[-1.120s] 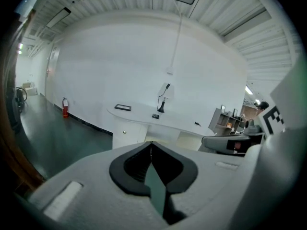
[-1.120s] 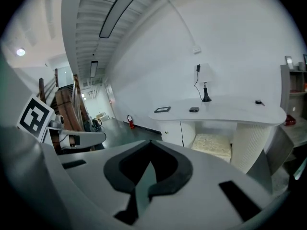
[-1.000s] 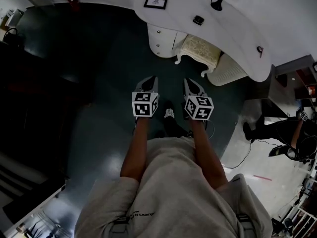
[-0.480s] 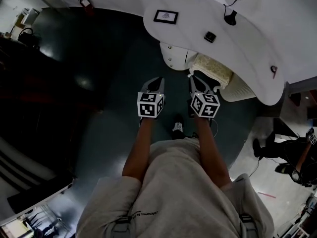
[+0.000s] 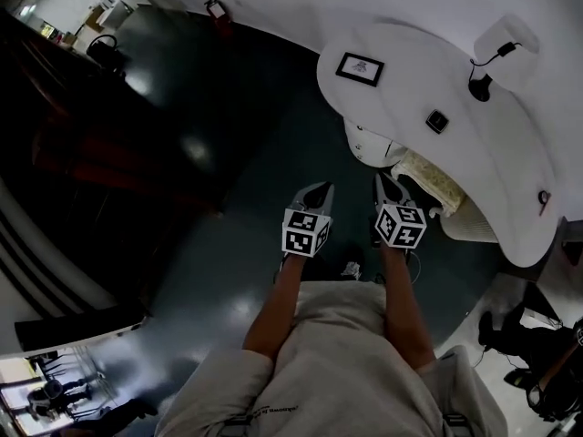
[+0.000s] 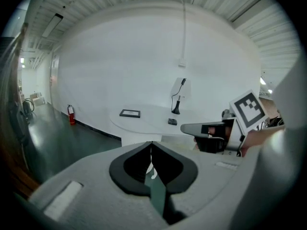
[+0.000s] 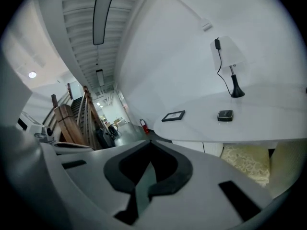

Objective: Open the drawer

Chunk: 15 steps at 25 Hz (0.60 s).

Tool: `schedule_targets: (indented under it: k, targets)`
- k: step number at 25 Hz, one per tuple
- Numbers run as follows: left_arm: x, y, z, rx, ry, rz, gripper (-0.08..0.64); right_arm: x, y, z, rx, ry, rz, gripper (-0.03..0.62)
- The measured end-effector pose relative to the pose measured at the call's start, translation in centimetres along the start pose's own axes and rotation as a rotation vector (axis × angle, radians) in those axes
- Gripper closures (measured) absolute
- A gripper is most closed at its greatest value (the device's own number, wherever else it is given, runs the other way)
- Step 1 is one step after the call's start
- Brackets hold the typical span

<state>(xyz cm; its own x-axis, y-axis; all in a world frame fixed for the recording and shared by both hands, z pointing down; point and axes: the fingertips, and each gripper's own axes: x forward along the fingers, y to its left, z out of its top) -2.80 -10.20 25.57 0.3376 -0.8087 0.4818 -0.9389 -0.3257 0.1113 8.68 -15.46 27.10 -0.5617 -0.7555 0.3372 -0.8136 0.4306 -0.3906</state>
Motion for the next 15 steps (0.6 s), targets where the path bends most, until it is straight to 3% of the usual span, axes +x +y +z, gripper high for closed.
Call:
schedule_targets:
  k: [5, 15]
  targets:
    - [-0.5, 2.8, -1.1, -0.049, 0.014, 0.051, 0.551, 2.2, -0.2, -1.6, 0.006, 0.050, 0.003, 0.577]
    - [0.6, 7.1, 2.8, -0.050, -0.036, 0.044, 0.551, 6.1, 0.9, -0.6, -0.001, 0.050, -0.027, 0.577]
